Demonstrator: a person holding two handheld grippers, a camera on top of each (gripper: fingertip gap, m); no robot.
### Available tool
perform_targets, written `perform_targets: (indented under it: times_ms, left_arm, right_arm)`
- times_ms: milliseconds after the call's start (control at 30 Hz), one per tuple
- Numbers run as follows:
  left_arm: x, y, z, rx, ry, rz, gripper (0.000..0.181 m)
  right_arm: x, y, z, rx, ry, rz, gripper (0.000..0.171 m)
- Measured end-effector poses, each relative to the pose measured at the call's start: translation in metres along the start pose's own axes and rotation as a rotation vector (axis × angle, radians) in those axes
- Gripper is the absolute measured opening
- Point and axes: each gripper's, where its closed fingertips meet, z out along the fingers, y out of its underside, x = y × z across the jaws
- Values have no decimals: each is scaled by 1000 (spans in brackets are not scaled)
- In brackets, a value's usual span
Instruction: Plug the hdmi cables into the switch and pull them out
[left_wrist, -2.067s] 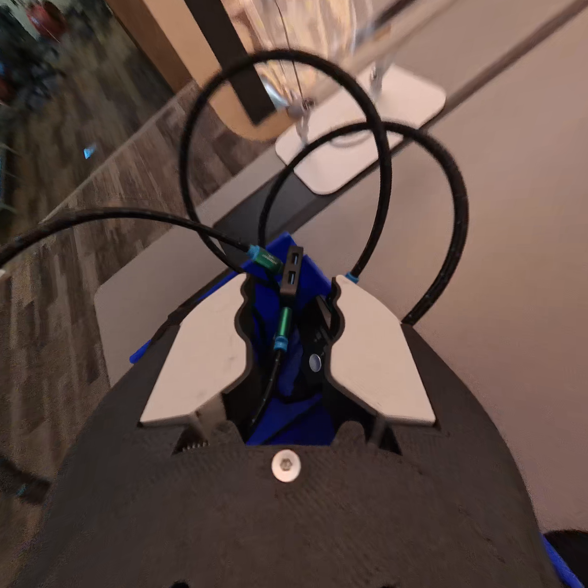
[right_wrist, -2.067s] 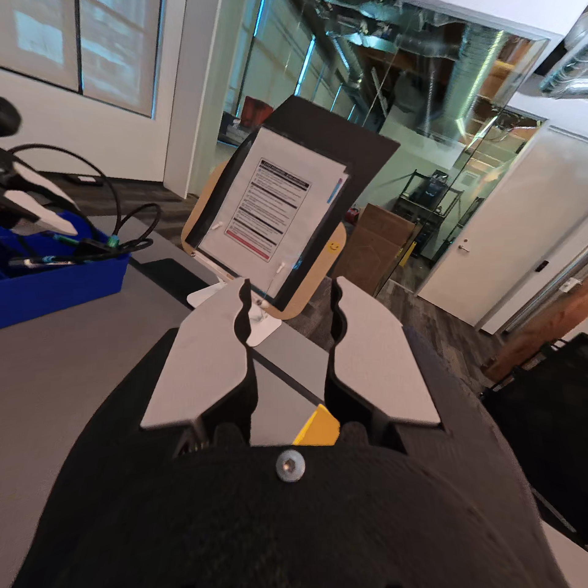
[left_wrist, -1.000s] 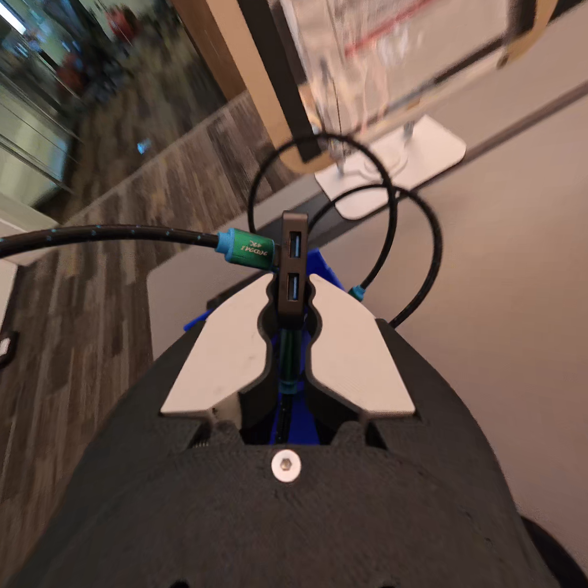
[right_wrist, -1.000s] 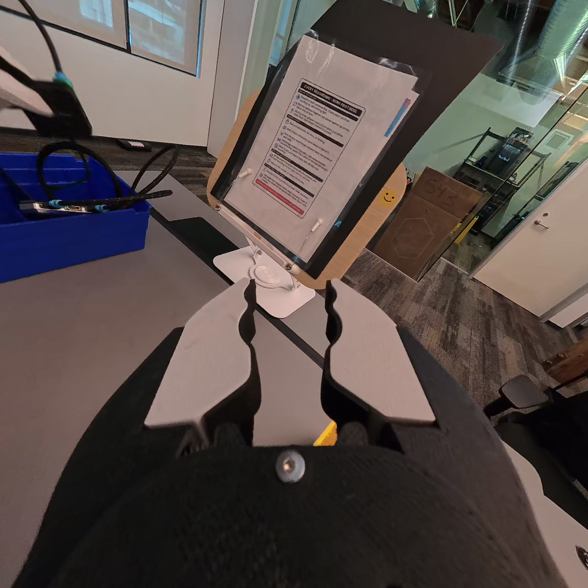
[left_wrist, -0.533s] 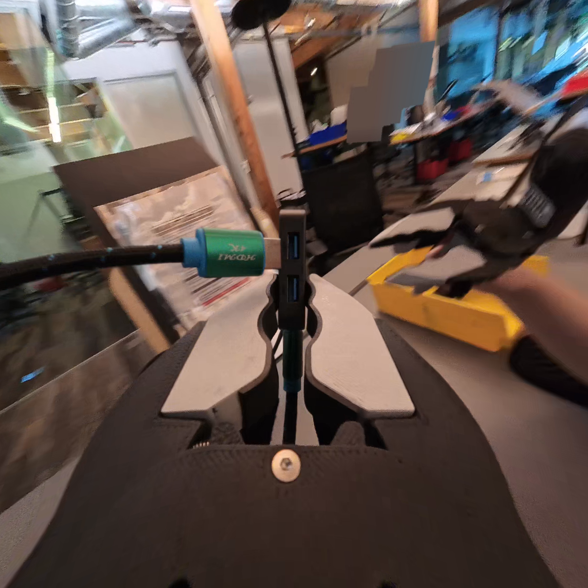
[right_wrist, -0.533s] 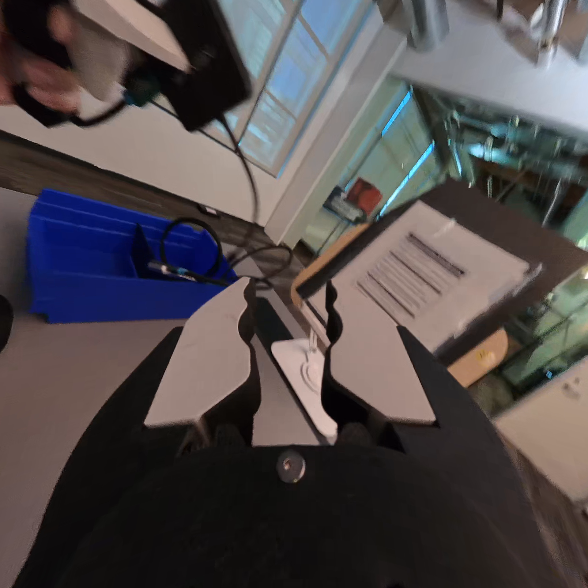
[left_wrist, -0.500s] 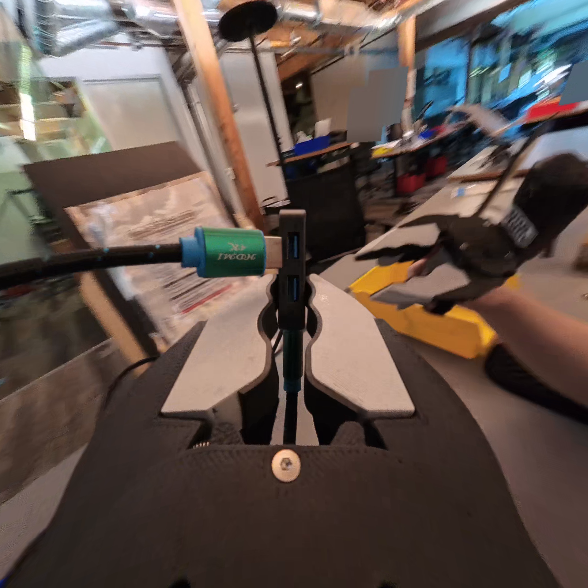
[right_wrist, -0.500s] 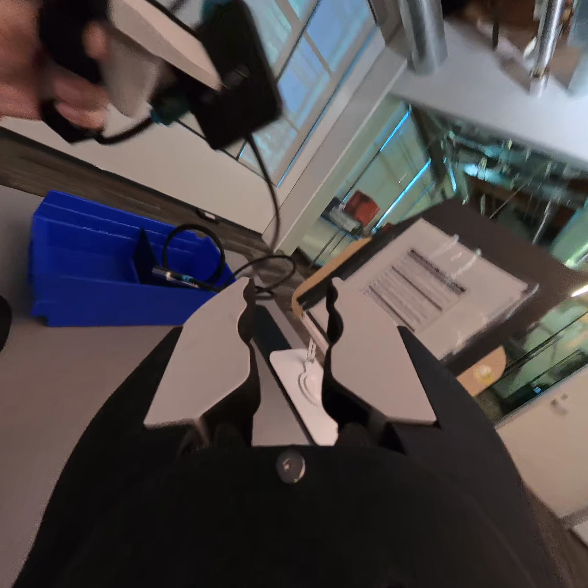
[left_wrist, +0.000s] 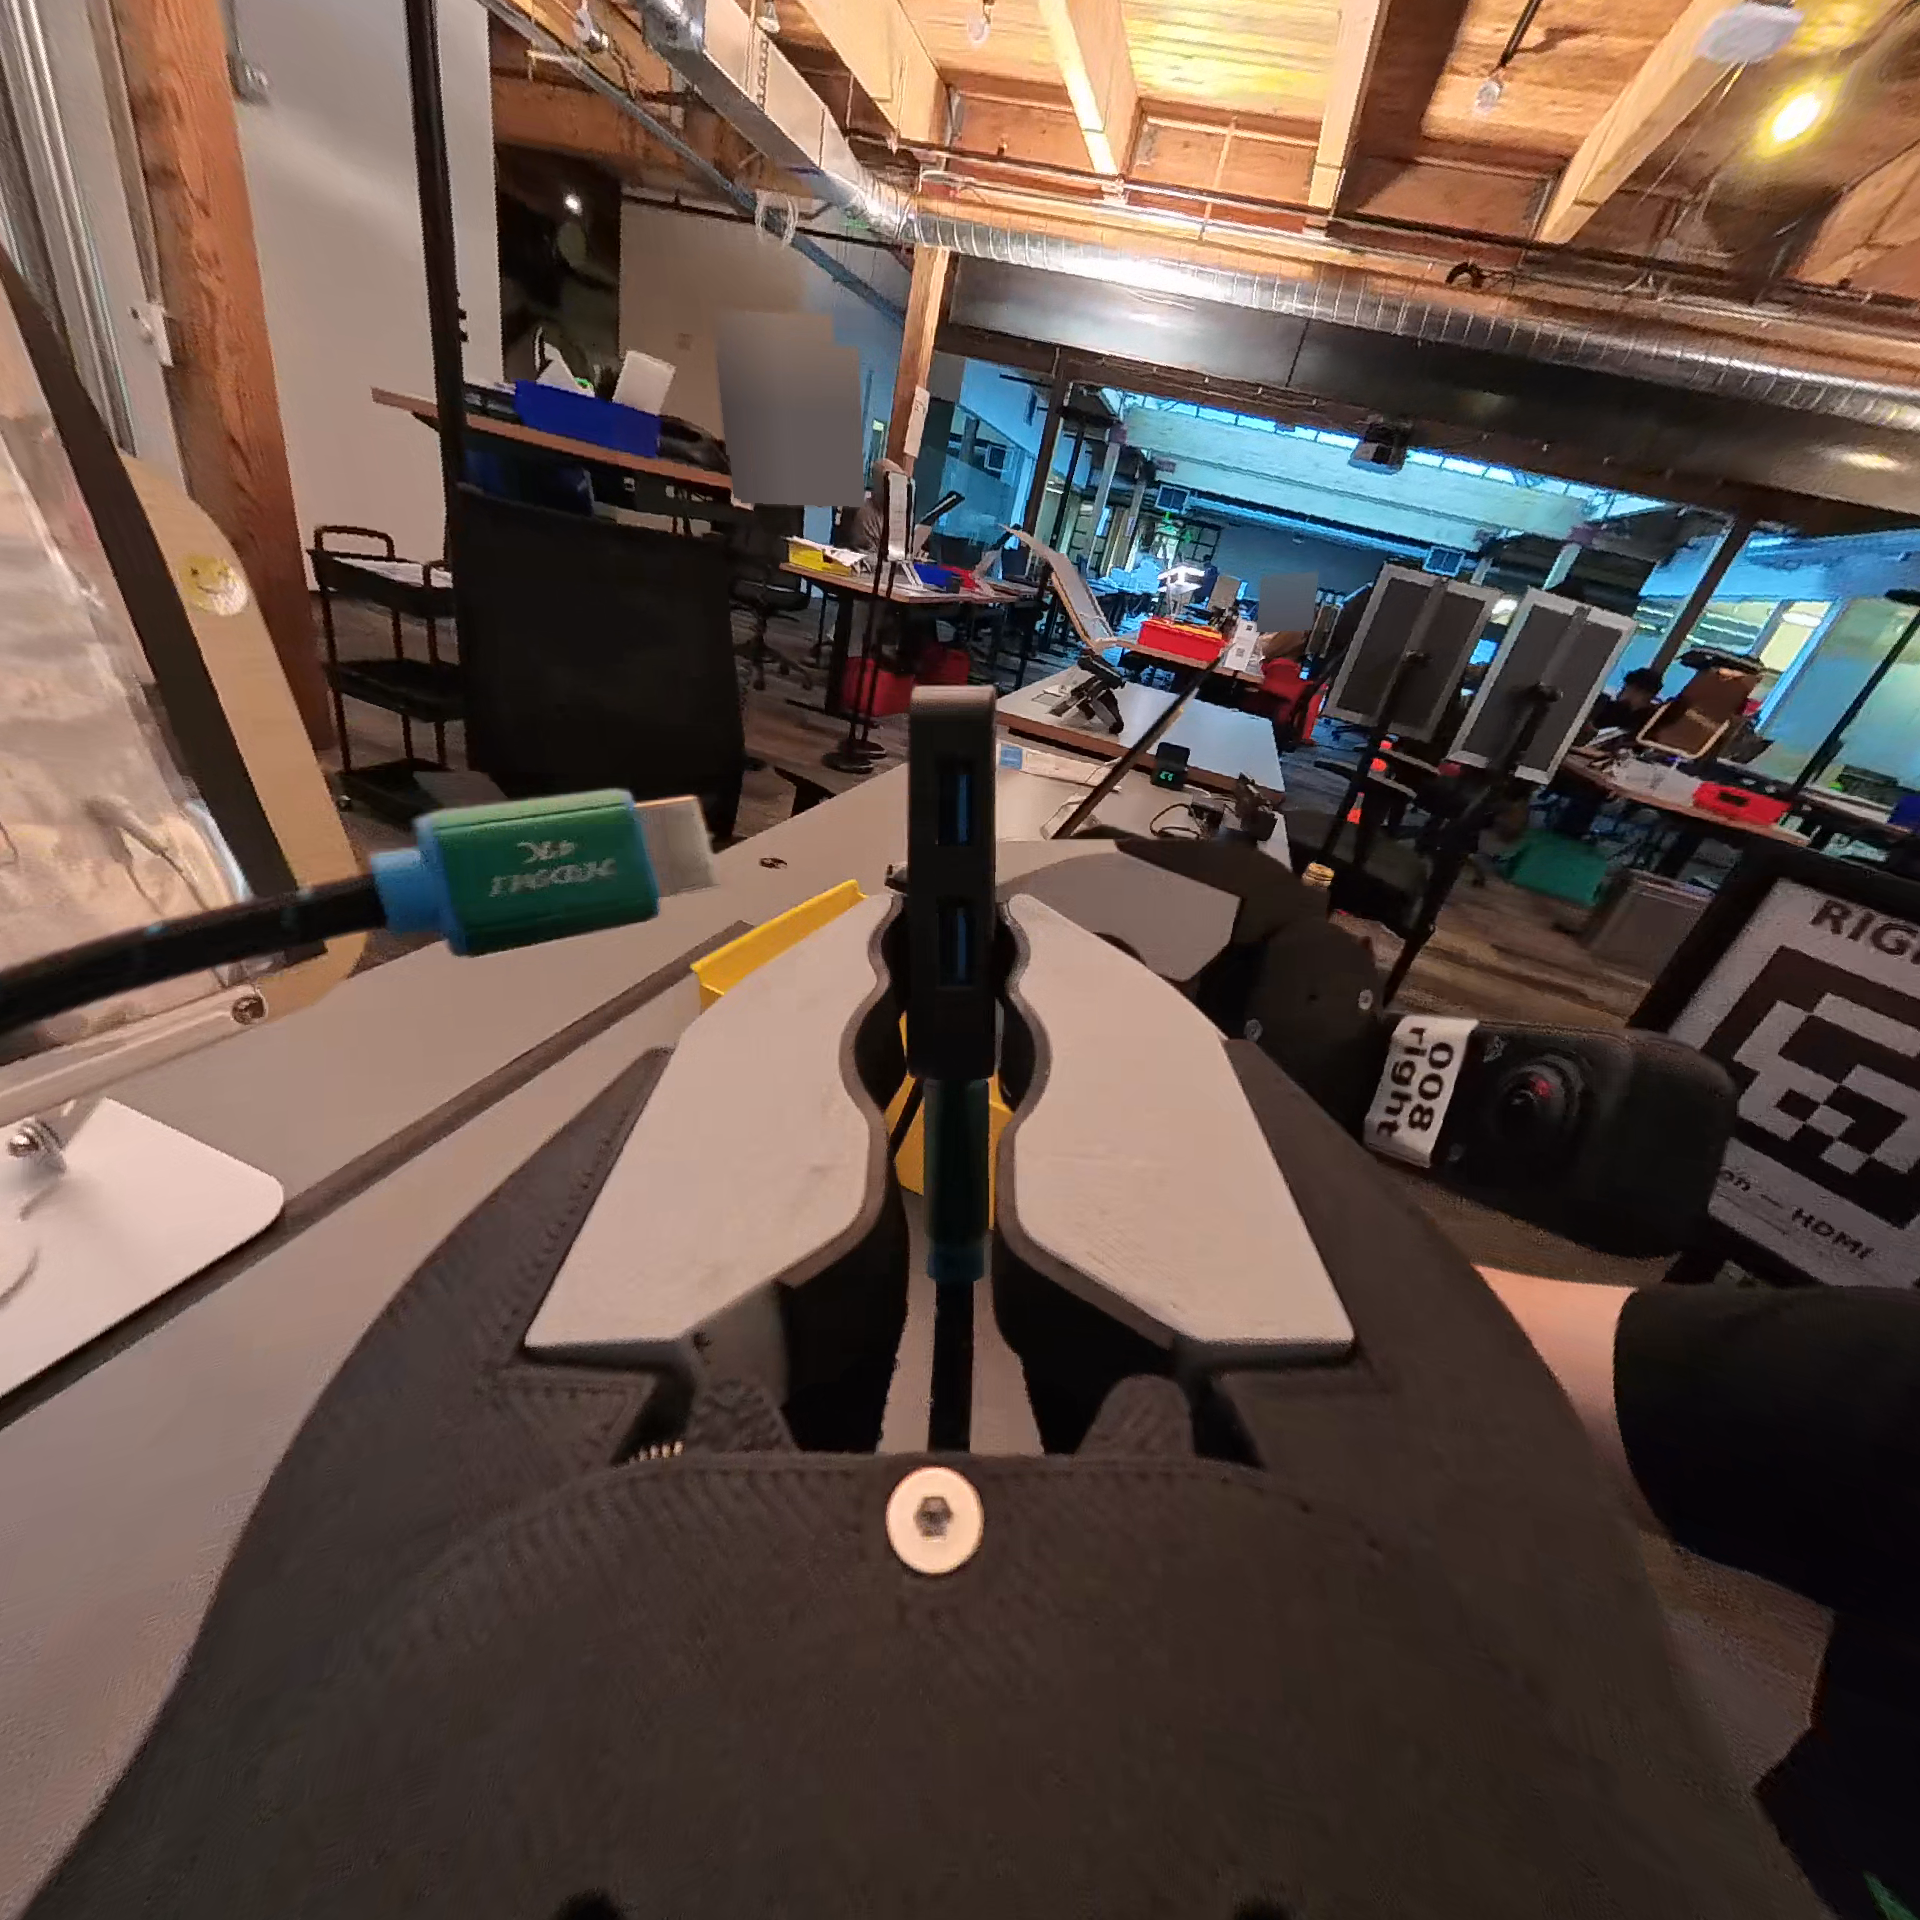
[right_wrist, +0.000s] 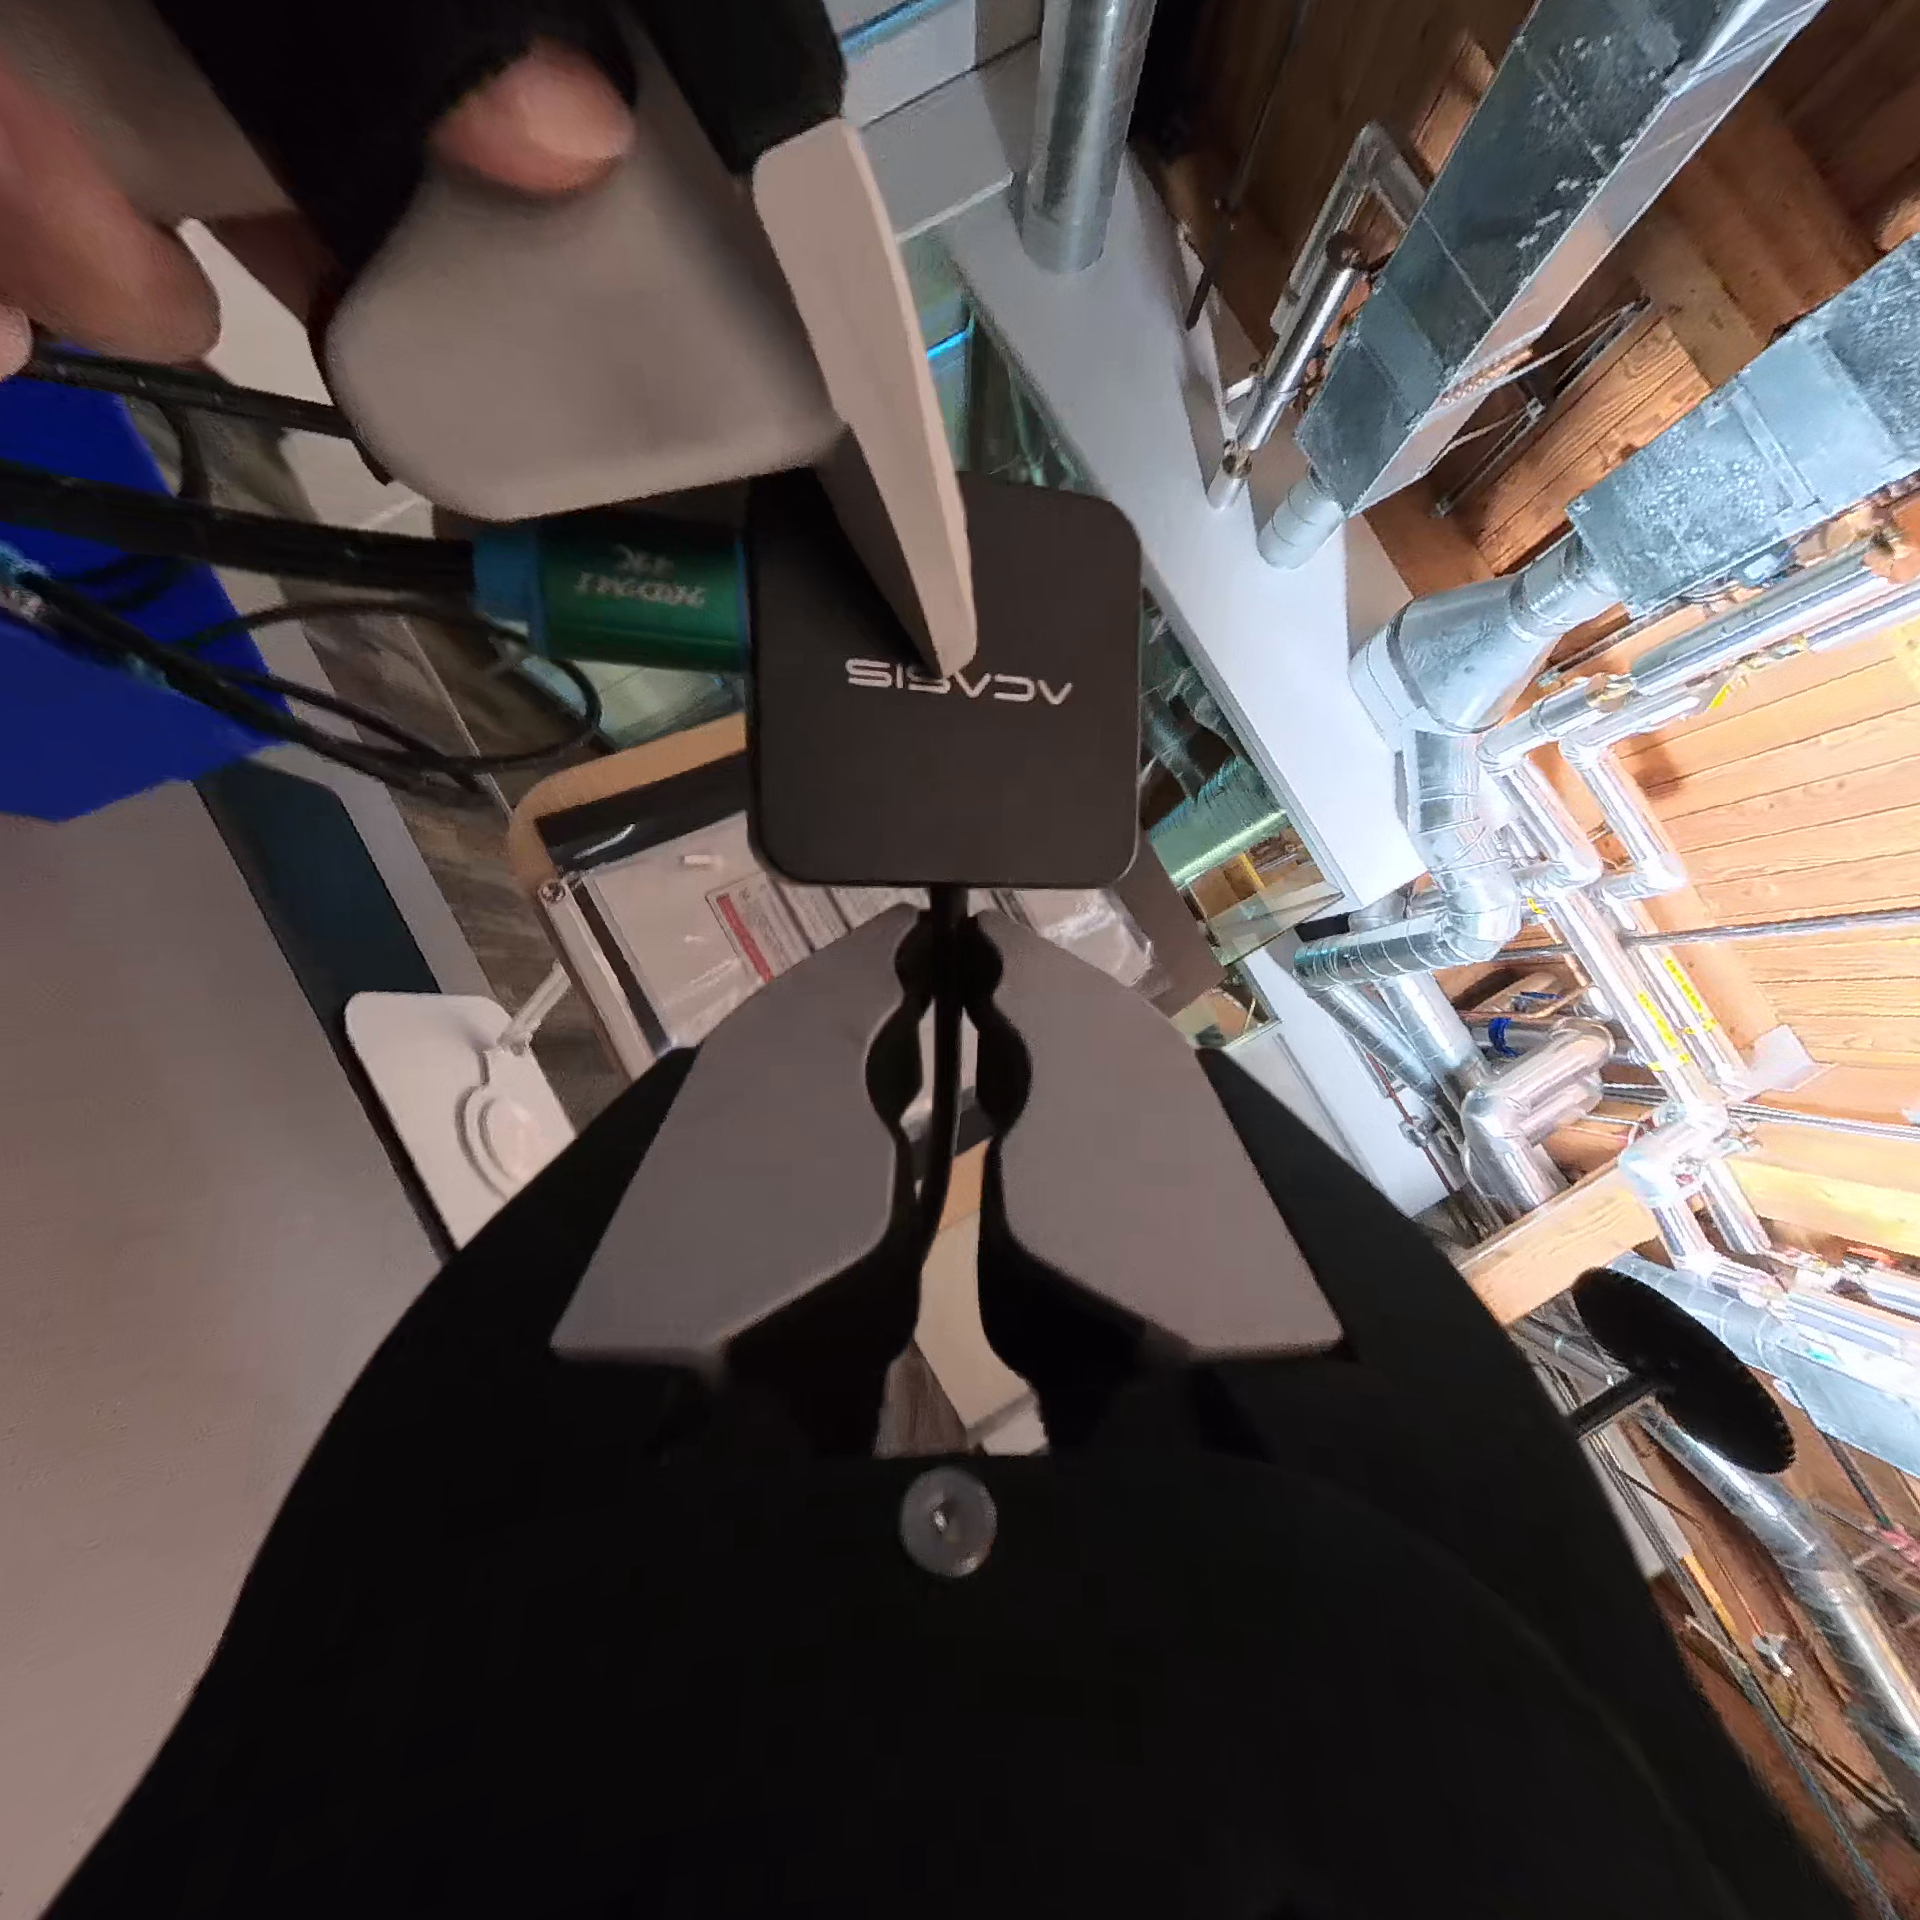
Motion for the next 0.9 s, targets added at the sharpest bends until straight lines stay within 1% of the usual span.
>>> perform_targets:
  times_ms: [67,133,200,233,333,467,500,567,633,767,833,900]
  left_arm:
    - [-4,7,4,-24,4,-25,13]
    - [-8,17,7,-80,9,-47,13]
    - [-5,23,10,-113,55,-64,15]
    - [-2,27,11,-132,90,-78,16]
    - [9,44,16,-216,193,-141,22]
    - [17,72,24,-353,306,-263,19]
    - [15,76,28,-361,314,-290,18]
    - [9,75,36,-304,315,-340,14]
    - [1,72,41,-248,305,-370,13]
    - [-16,51,39,-96,234,-326,13]
    - [-24,36,31,-17,197,-302,13]
    - [-30,24,24,48,162,-285,13]
  right_arm:
    - [-4,9,0,-33,-59,15,4]
    - [-10,16,-1,-50,-174,80,4]
    - [-14,18,-7,-26,-292,131,4]
    - [-19,17,-12,-1,-366,118,4]
    - [-23,25,-25,1,-478,107,5]
    - [-31,35,-39,38,-577,25,5]
    - [-31,39,-40,38,-574,12,6]
    - [-18,44,-32,51,-472,16,10]
    - [-2,50,-22,37,-348,52,20]
    - [37,65,-13,-55,-117,113,21]
    - [50,49,-14,32,-52,254,20]
    - [52,26,-16,148,-39,423,19]
